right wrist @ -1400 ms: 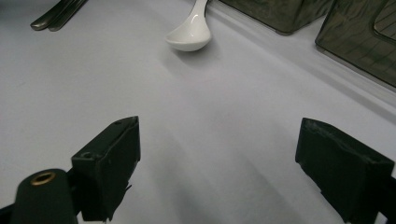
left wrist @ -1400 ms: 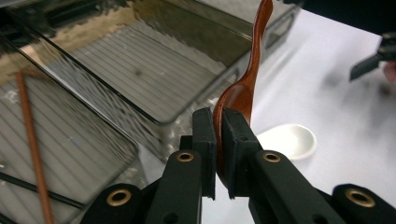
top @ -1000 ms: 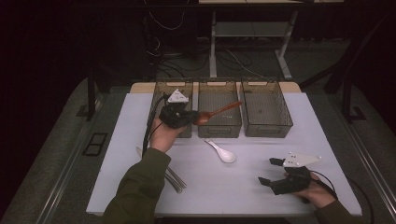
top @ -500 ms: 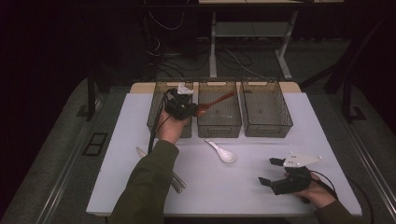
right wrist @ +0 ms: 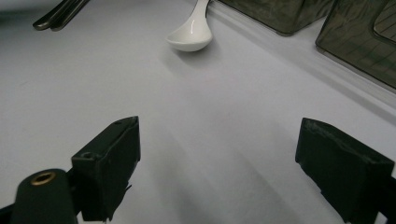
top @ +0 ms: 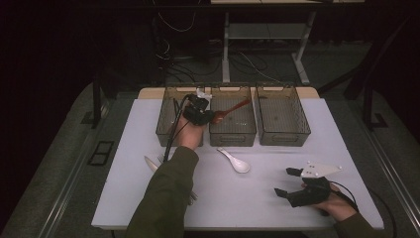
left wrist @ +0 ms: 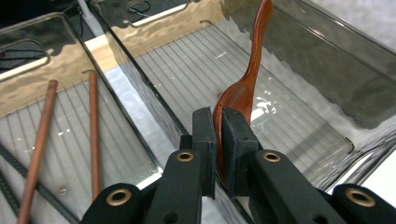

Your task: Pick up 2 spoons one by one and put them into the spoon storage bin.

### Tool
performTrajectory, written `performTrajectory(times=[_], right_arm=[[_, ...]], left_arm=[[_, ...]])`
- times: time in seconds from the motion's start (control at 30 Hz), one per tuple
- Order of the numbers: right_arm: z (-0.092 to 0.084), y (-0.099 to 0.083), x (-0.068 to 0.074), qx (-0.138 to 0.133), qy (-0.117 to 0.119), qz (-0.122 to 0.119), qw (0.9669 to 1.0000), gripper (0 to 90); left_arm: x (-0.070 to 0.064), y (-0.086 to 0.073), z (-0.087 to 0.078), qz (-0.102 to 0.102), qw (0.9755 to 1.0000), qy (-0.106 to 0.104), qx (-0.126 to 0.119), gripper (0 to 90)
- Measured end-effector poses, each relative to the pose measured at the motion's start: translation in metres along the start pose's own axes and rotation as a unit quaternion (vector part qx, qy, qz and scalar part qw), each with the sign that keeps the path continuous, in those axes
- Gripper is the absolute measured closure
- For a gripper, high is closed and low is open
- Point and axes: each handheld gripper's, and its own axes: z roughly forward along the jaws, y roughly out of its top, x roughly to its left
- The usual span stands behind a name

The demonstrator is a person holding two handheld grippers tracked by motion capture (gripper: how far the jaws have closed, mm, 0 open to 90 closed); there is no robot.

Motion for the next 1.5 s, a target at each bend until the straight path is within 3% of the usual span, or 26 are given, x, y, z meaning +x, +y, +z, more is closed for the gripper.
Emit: performTrajectory(times=[0.37, 0.63, 0.83, 1.03, 1.4, 1.5], right_arm=[[0.000, 0.000, 0.000, 0.000, 0.001, -0.001, 1.0000, 13.9], [0.000, 0.000, 0.000, 0.000, 0.001, 0.000, 1.0000, 13.9], [0.000, 0.001, -0.001, 0.004, -0.002, 0.006, 1.0000, 13.8], [0.001, 0.002, -0.004, -0.006, -0.006, 0.033, 0.9994, 13.8], [0.001, 0.015, -0.007, 0.003, -0.002, 0.053, 0.9986, 13.9], [0.001, 0.021, -0.012, 0.001, 0.001, 0.056, 0.9984, 13.8]], left_arm=[[-0.004, 0.002, 0.001, 0.000, 0.9996, -0.021, -0.017, 75.2], [-0.009, 0.002, -0.007, 0.002, 0.9978, -0.056, -0.035, 62.1], [-0.013, -0.001, -0.021, 0.026, 0.9942, -0.090, -0.053, 50.6], [-0.021, -0.014, -0.041, 0.031, 0.9890, -0.126, -0.071, 39.9], [-0.033, -0.054, -0.072, 0.056, 0.9818, -0.165, -0.076, 27.5], [-0.035, -0.068, -0.076, 0.059, 0.9812, -0.168, -0.075, 23.3]])
